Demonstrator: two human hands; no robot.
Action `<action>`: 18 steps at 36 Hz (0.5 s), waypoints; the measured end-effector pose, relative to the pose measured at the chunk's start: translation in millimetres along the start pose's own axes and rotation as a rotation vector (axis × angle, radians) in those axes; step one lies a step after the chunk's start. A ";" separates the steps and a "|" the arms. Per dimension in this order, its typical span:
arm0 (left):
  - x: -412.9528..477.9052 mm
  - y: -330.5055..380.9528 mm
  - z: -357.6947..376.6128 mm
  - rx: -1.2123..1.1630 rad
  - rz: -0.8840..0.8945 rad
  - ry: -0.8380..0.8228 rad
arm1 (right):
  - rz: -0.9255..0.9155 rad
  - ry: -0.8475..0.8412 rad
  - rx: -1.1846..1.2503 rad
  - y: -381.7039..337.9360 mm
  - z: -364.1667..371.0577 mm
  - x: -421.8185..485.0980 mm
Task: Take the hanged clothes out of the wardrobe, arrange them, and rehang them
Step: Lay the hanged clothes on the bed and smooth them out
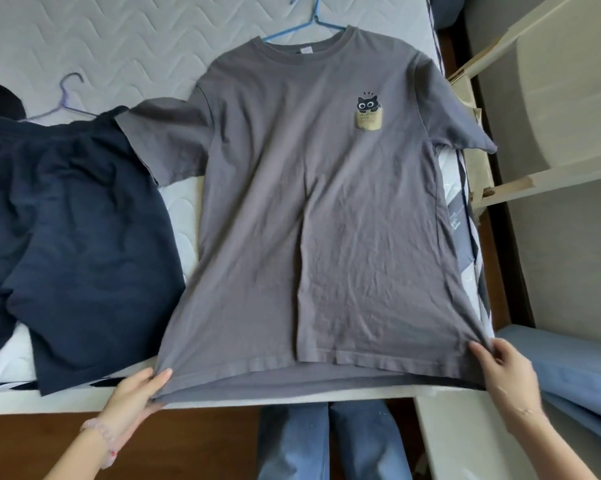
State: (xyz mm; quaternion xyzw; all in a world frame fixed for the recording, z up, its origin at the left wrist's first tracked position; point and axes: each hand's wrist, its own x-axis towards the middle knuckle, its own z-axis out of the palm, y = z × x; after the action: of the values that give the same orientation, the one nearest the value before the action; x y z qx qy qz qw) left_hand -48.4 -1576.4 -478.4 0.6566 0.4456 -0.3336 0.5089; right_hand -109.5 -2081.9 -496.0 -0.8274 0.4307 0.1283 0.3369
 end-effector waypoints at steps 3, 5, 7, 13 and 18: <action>-7.7 -7.4 -2.4 -0.064 -0.154 -0.122 | 0.036 0.022 -0.073 19.0 -20.7 -2.1; -3.7 -22.5 6.5 0.093 -0.236 -0.147 | 0.116 0.003 -0.143 35.7 -23.2 2.1; 4.7 -37.7 18.8 0.231 -0.273 -0.115 | 0.173 -0.036 -0.238 44.0 -20.0 4.9; 12.8 -44.7 46.2 0.636 -0.107 0.210 | 0.337 -0.089 -0.268 35.7 -9.5 14.3; -2.7 10.0 70.7 0.901 0.241 0.471 | 0.193 0.056 -0.123 -10.1 -19.6 41.2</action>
State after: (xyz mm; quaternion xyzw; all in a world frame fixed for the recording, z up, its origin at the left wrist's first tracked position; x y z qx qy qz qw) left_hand -39.1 -1646.2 -490.7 0.9143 0.2816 -0.2748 0.0967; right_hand -78.5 -2116.8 -497.7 -0.8043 0.5092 0.1632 0.2592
